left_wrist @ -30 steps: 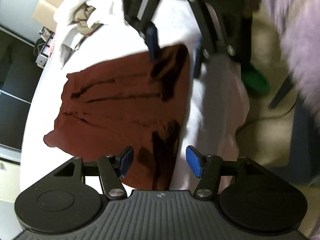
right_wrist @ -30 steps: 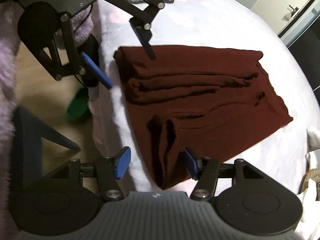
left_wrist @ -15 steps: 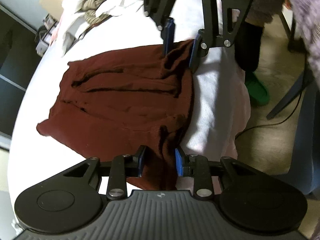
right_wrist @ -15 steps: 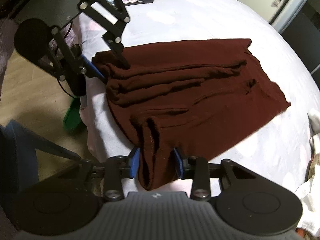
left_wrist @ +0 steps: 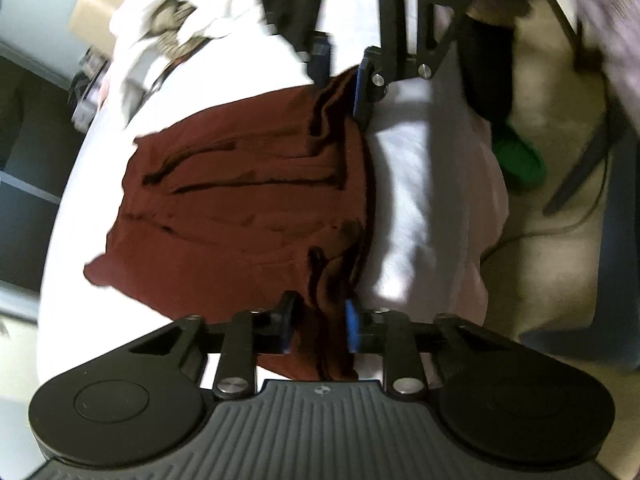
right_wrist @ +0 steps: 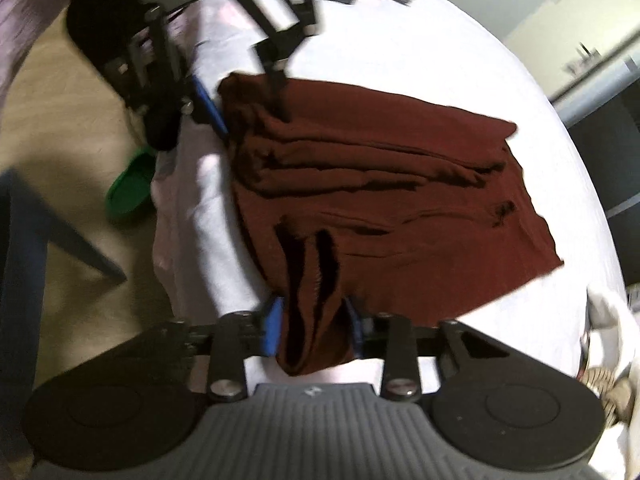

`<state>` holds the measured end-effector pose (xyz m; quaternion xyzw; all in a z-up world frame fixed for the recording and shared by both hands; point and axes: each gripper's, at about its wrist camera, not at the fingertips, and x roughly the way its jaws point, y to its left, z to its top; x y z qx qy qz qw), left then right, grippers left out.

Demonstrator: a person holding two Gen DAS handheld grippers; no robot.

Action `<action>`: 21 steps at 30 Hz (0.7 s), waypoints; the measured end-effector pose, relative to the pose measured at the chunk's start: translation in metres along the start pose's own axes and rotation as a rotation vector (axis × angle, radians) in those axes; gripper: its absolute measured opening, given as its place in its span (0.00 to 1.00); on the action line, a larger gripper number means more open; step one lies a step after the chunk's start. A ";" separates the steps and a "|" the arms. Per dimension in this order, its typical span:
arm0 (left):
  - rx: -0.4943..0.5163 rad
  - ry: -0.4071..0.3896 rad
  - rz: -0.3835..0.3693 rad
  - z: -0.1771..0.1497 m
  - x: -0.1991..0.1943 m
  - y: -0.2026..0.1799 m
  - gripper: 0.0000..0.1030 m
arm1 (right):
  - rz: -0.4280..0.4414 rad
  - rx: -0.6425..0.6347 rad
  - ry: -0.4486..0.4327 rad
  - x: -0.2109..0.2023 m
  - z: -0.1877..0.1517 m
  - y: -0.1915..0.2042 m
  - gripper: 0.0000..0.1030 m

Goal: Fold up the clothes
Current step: 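Lift the maroon sweater edge with both grippers and fold it over the sweater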

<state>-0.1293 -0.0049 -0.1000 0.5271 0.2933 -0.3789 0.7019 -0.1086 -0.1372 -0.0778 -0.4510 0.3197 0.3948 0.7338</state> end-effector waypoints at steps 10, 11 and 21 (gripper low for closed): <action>-0.087 -0.005 -0.066 0.005 -0.024 0.028 0.09 | 0.009 0.073 -0.043 -0.029 0.011 -0.015 0.18; -0.083 -0.005 -0.077 0.006 -0.029 0.030 0.09 | 0.015 0.076 -0.046 -0.033 0.015 -0.017 0.18; 0.021 -0.017 -0.260 0.010 -0.083 0.023 0.09 | 0.192 0.080 -0.042 -0.088 0.021 -0.024 0.17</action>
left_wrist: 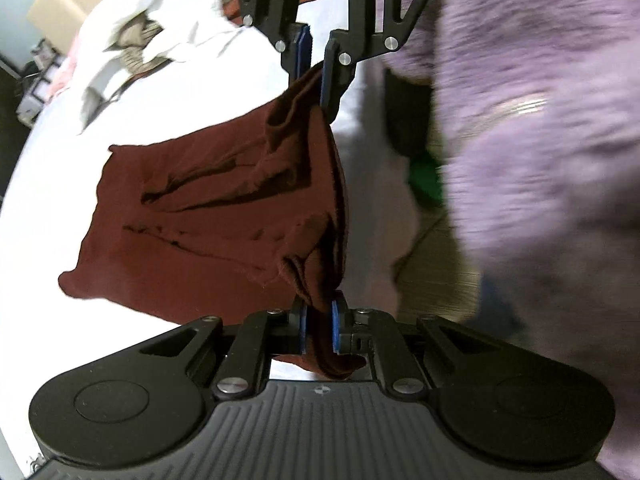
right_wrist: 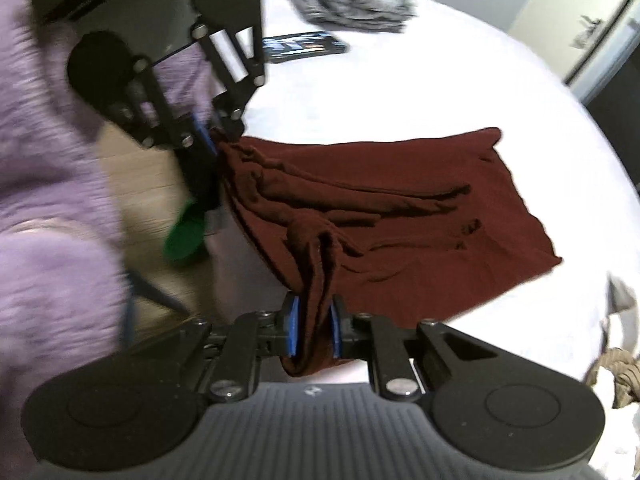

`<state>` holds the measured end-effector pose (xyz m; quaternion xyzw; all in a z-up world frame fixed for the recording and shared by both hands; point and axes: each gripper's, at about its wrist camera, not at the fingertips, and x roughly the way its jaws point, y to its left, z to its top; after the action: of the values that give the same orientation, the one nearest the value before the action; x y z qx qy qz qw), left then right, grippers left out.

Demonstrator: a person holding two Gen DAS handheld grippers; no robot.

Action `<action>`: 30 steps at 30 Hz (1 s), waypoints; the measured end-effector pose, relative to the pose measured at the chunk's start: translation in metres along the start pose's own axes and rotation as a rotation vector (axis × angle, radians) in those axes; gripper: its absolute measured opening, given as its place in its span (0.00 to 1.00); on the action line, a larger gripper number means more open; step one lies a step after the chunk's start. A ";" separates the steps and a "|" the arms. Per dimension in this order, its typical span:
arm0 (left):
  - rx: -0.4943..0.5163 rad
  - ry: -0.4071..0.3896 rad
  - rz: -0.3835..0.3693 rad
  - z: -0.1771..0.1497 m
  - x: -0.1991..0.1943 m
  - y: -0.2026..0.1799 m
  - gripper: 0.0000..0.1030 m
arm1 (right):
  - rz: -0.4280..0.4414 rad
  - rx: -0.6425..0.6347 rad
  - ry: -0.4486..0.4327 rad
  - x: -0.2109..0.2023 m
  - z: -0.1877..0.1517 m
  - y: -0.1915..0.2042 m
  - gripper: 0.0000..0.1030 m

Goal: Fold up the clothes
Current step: 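Lift the maroon sweater edge with both grippers and fold it over the sweater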

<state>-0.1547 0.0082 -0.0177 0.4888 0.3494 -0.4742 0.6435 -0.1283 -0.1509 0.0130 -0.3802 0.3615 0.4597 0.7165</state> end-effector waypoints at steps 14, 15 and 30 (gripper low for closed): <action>-0.059 -0.069 0.071 0.010 -0.030 0.071 0.09 | -0.063 0.003 -0.063 -0.032 0.014 -0.036 0.17; -0.077 -0.078 0.081 0.010 -0.031 0.085 0.09 | -0.069 0.011 -0.069 -0.035 0.017 -0.046 0.17; -0.365 -0.087 0.131 0.017 0.048 0.268 0.09 | -0.183 0.274 -0.098 0.020 0.058 -0.230 0.15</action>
<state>0.1145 -0.0018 0.0228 0.3648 0.3687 -0.3808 0.7655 0.1028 -0.1583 0.0705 -0.2876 0.3495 0.3571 0.8171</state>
